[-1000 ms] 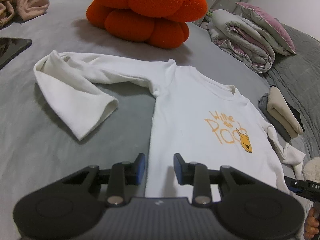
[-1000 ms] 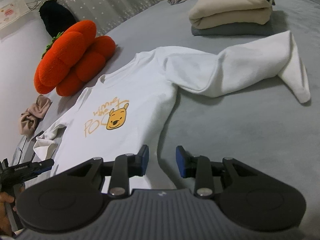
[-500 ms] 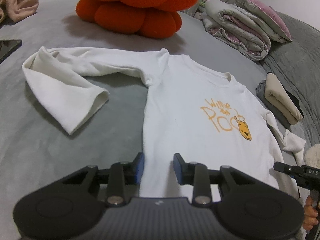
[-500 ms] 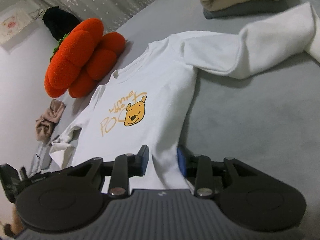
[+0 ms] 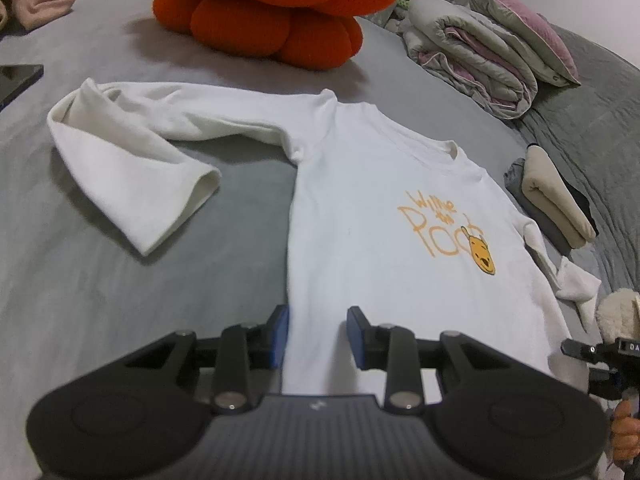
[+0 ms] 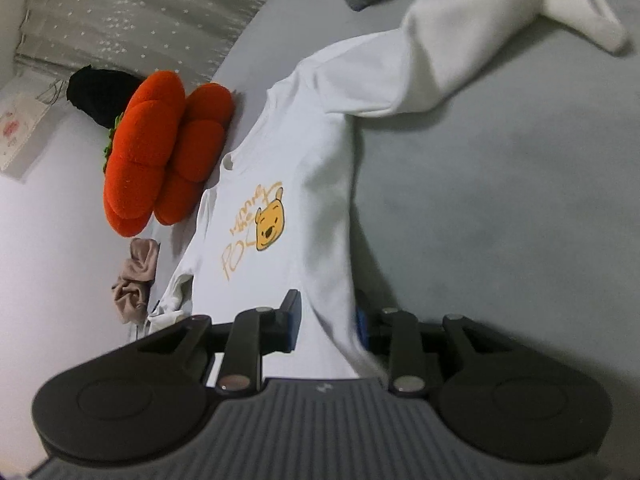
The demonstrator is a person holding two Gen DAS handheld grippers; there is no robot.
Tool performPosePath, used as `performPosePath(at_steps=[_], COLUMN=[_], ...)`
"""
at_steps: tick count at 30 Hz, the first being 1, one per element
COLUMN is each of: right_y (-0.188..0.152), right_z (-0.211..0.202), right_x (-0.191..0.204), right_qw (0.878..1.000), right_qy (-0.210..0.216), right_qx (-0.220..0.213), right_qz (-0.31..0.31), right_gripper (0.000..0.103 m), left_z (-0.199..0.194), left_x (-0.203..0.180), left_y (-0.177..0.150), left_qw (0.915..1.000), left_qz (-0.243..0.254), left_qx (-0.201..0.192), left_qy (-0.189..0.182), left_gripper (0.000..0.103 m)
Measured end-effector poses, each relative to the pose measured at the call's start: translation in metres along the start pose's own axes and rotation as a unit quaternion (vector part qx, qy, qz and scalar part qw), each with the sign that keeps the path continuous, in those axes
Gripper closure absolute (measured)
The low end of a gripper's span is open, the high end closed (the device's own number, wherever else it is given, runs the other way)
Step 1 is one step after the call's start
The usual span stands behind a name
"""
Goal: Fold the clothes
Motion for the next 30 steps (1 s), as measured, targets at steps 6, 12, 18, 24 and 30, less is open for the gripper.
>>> performPosePath(at_steps=[6,12,18,24,30], right_y=[-0.01,-0.009,-0.017,-0.03,-0.029], right_z=[-0.013,-0.016,-0.04,-0.029,-0.039], right_x=[-0.012,-0.009,0.011,0.019,0.009], right_qw=[0.998,0.994,0.992,0.987,0.991], right_qy=[0.041,0.082,-0.024,-0.111,-0.116], right_qx=[0.021,-0.036,-0.127,-0.1,-0.061], right_qz=[0.045,0.062,0.003,-0.056,-0.039], right_gripper=[0.071,0.086,0.095,0.092,0.056], left_z=[-0.002,-0.003,-0.008,-0.016,-0.027], left_x=[0.001,-0.001,0.001,0.005,0.022], left_y=[-0.003,-0.006,-0.01,-0.018,-0.029], left_qw=[0.9999,0.9999,0.9997,0.999,0.9953], left_qz=[0.0,0.004,0.008,0.01,-0.037], left_qx=[0.01,0.011,0.022,0.044,0.086], left_qy=[-0.004,0.003,0.001,-0.004,-0.026], left_gripper=[0.072,0.072,0.072,0.072,0.072])
Point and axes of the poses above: each gripper's, at about its wrist camera, not at the fingertips, and z roughly the way its jaws point, x to its left, y to its top, the point moved 3 cm from there along z, roughly the way its jaws point, and after that the axes turned 4 degrees about x, right-handed, at the moved point
